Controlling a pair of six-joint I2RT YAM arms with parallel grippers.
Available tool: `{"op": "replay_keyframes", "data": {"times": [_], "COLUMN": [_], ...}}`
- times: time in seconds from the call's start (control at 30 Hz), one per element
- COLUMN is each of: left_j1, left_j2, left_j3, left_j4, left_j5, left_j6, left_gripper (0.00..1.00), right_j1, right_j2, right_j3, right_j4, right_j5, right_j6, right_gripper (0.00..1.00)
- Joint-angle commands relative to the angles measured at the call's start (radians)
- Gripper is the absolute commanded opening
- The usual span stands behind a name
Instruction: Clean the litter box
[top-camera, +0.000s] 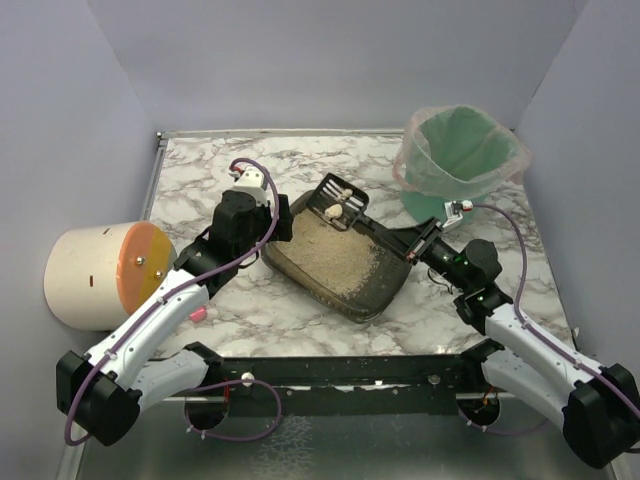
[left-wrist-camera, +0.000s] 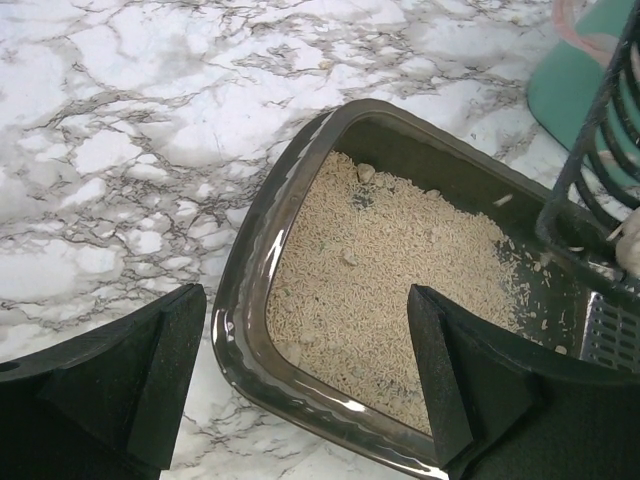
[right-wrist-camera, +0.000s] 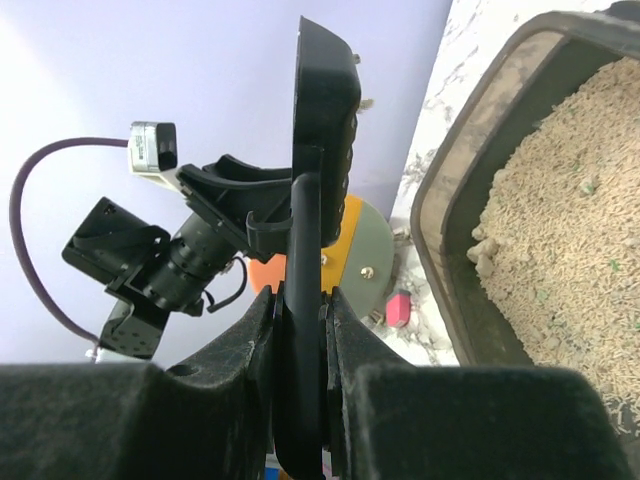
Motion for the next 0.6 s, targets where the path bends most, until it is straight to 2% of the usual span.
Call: {"op": "replay_keyframes", "data": {"times": [0.0,0.03,0.13,0.23,0.57], "left_j1": [-0.002,-0.002,-0.003,-0.002,-0.002], "left_j2": [-0.021,-0.023,-0.03,-0.032,-0.039], "left_j3": [0.007,0.007,0.005,0.005,0.006], "left_j4": [-0.005,-0.007,-0.008,-0.01,-0.012], "left_j5": [-0.02,-0.022,-0.024,-0.025,-0.022], "left_j6": [-0.005,-0.005,-0.005,-0.005,-0.005], "left_gripper": [0.89,0.89,0.89,0.89,0.89], "right_j1": [-0.01,-0.013,-0.013,-0.018,-0.018], "right_j2": [0.067,0.06,0.06,0.016,-0.056], "right_j3": [-0.004,0.002,-0.016,0.059,0.197], "right_j4": [0.053,-0.002,0.109,-0.079,-0.227], "right_j5": [-0.082,-0.054,-0.076,-0.023,0.109], "right_j6": [0.056,0.052,0.067,-0.013,-0.099], "right_gripper": [0.01,0.01,0.01,0.01,0.01]}}
